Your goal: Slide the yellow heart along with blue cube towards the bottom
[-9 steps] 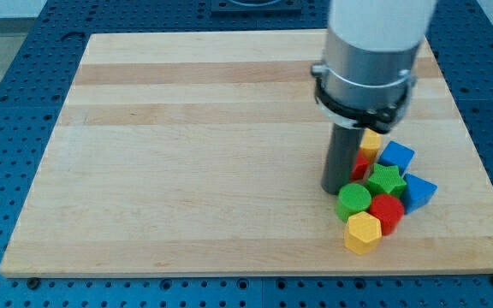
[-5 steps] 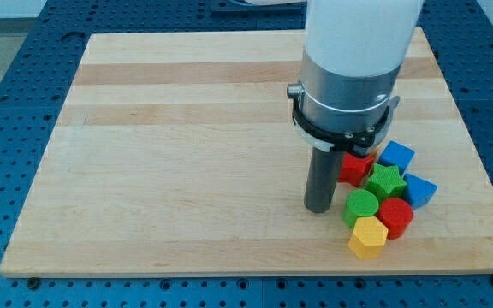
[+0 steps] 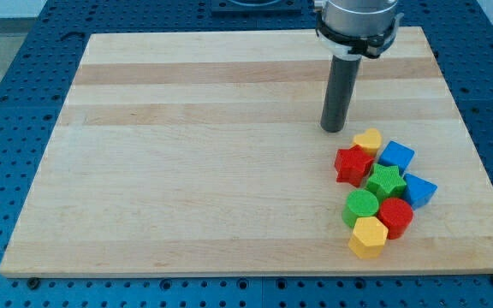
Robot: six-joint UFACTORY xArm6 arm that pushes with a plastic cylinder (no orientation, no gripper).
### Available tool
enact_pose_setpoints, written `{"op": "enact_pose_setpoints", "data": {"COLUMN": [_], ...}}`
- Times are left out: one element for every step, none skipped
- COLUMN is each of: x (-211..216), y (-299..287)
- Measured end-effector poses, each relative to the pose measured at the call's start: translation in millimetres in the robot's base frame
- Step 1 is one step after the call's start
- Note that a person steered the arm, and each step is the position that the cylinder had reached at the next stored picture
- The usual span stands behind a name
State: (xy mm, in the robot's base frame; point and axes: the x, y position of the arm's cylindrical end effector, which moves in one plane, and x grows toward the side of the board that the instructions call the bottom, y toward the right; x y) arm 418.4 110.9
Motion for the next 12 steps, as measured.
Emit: {"op": "enact_pose_setpoints", "data": {"x": [28,56,56,81,85,90,89,90,100,94,43,-6], "y": [34,48,49,61,62,68,70,75,86,87,62,6]}}
